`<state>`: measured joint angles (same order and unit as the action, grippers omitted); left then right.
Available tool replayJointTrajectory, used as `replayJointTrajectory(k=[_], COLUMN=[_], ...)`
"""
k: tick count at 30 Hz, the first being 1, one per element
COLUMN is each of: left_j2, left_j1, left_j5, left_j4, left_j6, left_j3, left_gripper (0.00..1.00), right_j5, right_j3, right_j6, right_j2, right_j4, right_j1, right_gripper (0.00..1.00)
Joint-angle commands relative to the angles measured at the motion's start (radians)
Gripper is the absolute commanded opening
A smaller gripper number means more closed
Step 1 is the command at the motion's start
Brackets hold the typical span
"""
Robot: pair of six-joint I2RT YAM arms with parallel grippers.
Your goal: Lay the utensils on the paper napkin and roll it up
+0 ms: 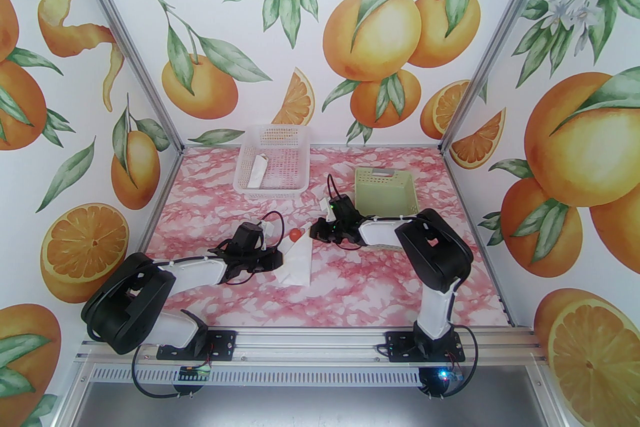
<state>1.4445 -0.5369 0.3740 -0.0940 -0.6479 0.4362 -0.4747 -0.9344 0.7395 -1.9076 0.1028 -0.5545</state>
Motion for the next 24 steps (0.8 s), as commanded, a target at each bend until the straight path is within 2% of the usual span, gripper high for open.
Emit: replayJointTrajectory(k=[1, 15, 24], left_j2=[-0.006, -0.01, -0.009], left_j1=[-0.005, -0.006, -0.009], left_j5=[-0.018, -0.019, -0.024], left_j4=[0.041, 0.042, 0.03], left_j6=[0.001, -0.004, -0.012], left_j3=[-0.025, -0.024, -0.024], left_gripper=[0.02, 0.02, 0.02], right_j5=[0.023, 0.011, 0.034], right_j3=[-0.028, -0.126, -0.041], right_j6=[-0.025, -0.052, -0.065], right_j2=[-0.044, -0.082, 0.098], right_j4=[0.0, -0.043, -0.082], right_j1=[0.019, 0.087, 0.081], right_gripper=[0.0, 0.0, 0.0])
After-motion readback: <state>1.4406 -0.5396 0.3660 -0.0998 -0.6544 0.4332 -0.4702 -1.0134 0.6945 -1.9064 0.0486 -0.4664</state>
